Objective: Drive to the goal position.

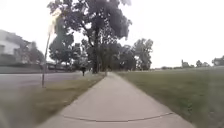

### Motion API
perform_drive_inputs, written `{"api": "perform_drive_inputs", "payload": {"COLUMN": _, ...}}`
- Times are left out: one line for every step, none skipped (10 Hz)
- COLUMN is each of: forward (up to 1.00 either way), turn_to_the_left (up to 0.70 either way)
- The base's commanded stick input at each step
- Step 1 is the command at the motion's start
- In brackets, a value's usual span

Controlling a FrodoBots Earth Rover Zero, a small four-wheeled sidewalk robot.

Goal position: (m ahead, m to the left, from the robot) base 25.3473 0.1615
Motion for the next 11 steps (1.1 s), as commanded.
{"api": "perform_drive_inputs", "payload": {"forward": 1.0, "turn_to_the_left": 0.0}}
{"api": "perform_drive_inputs", "payload": {"forward": 1.0, "turn_to_the_left": 0.0}}
{"api": "perform_drive_inputs", "payload": {"forward": 1.0, "turn_to_the_left": 0.0}}
{"api": "perform_drive_inputs", "payload": {"forward": 1.0, "turn_to_the_left": 0.0}}
{"api": "perform_drive_inputs", "payload": {"forward": 1.0, "turn_to_the_left": 0.0}}
{"api": "perform_drive_inputs", "payload": {"forward": 1.0, "turn_to_the_left": 0.0}}
{"api": "perform_drive_inputs", "payload": {"forward": 1.0, "turn_to_the_left": 0.0}}
{"api": "perform_drive_inputs", "payload": {"forward": 1.0, "turn_to_the_left": 0.0}}
{"api": "perform_drive_inputs", "payload": {"forward": 1.0, "turn_to_the_left": 0.0}}
{"api": "perform_drive_inputs", "payload": {"forward": 1.0, "turn_to_the_left": 0.0}}
{"api": "perform_drive_inputs", "payload": {"forward": 1.0, "turn_to_the_left": 0.0}}
